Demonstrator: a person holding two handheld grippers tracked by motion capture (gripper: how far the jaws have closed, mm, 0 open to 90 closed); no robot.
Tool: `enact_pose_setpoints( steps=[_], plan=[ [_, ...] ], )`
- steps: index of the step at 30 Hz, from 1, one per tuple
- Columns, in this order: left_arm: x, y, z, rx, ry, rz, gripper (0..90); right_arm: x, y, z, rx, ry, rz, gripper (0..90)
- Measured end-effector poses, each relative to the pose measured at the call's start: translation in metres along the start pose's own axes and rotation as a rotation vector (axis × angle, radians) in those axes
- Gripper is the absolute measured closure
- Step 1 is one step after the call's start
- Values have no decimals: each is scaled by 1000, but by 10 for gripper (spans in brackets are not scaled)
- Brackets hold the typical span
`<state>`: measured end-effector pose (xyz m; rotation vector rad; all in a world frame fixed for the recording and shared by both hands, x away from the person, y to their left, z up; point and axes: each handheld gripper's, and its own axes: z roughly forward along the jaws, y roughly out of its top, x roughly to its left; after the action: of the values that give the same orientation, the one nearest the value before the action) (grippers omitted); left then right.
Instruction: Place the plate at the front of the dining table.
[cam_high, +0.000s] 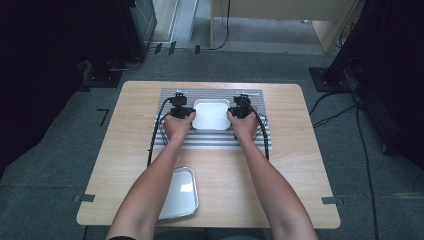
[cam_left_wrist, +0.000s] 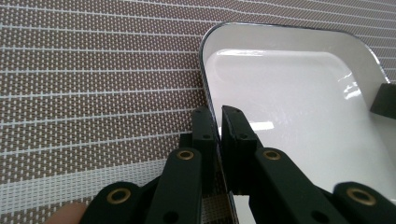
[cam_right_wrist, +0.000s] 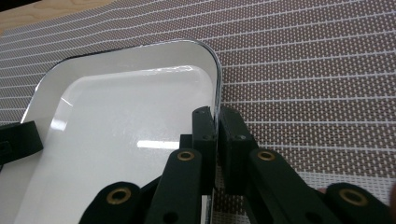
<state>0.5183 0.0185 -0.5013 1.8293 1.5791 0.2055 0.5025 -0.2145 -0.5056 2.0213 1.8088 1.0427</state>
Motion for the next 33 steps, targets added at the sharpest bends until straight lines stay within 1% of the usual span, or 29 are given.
enact_pose_setpoints(
  steps=[2, 4, 5, 7, 9, 10, 12, 14, 15, 17, 18, 19, 21, 22, 23, 24, 25, 26, 27, 29, 30, 33],
  plan=[
    [0, 0, 0, -1, 0, 4, 851, -1, -1, 1, -6, 3, -3, 867],
    [1, -1, 0, -4, -11, 12, 833, -1, -1, 1, -8, 4, -9, 862],
    [1, -1, 0, -6, -22, 15, 807, -1, -1, 1, -9, 3, -16, 849],
    [2, -2, 0, -18, -35, 26, 756, -2, -1, 1, -12, 9, -21, 792],
    [3, -3, -2, -28, -31, 32, 683, -6, -1, 0, -10, 40, -6, 699],
    [4, -3, -3, -38, -31, 34, 640, -8, 0, -1, -16, 55, 2, 674],
    [4, -4, -7, -56, -39, 34, 554, -13, 2, -5, -44, 78, 2, 619],
    [6, -4, -10, -60, -40, 16, 457, -18, 4, -9, -68, 102, -3, 572],
    [6, -5, -11, -57, -39, 9, 405, -19, 5, -11, -78, 110, -4, 533],
    [7, -5, -12, -41, -29, -4, 277, -22, 7, -16, -89, 87, -17, 477],
    [8, -6, -13, -36, -28, -6, 215, -23, 8, -17, -87, 80, -19, 434],
    [8, -6, -15, -36, -31, 0, 176, -24, 9, -18, -83, 90, -14, 391],
    [7, -8, -20, -46, -26, 21, 161, -25, 9, -21, -68, 106, -17, 328],
    [8, -9, -22, -48, -29, 30, 138, -26, 8, -24, -68, 108, -26, 308],
    [8, -10, -25, -50, -20, 41, 132, -26, 7, -26, -75, 106, -40, 300],
    [8, -11, -28, -50, -5, 54, 131, -25, 7, -28, -62, 74, -61, 297],
    [8, -12, -30, -57, 1, 60, 131, -24, 6, -29, -56, 30, -72, 322],
    [9, -13, -33, -64, -2, 60, 130, -23, 5, -31, -61, -3, -79, 334],
    [11, -14, -36, -69, -7, 54, 129, -24, 3, -34, -79, -6, -85, 334],
    [12, -17, -41, -85, -16, 59, 124, -26, 1, -39, -107, 12, -89, 333],
    [13, -18, -43, -94, -22, 61, 124, -27, 0, -41, -109, 18, -94, 329],
    [16, -20, -48, -92, -36, 44, 124, -30, -4, -45, -109, 19, -97, 327]
  ],
)
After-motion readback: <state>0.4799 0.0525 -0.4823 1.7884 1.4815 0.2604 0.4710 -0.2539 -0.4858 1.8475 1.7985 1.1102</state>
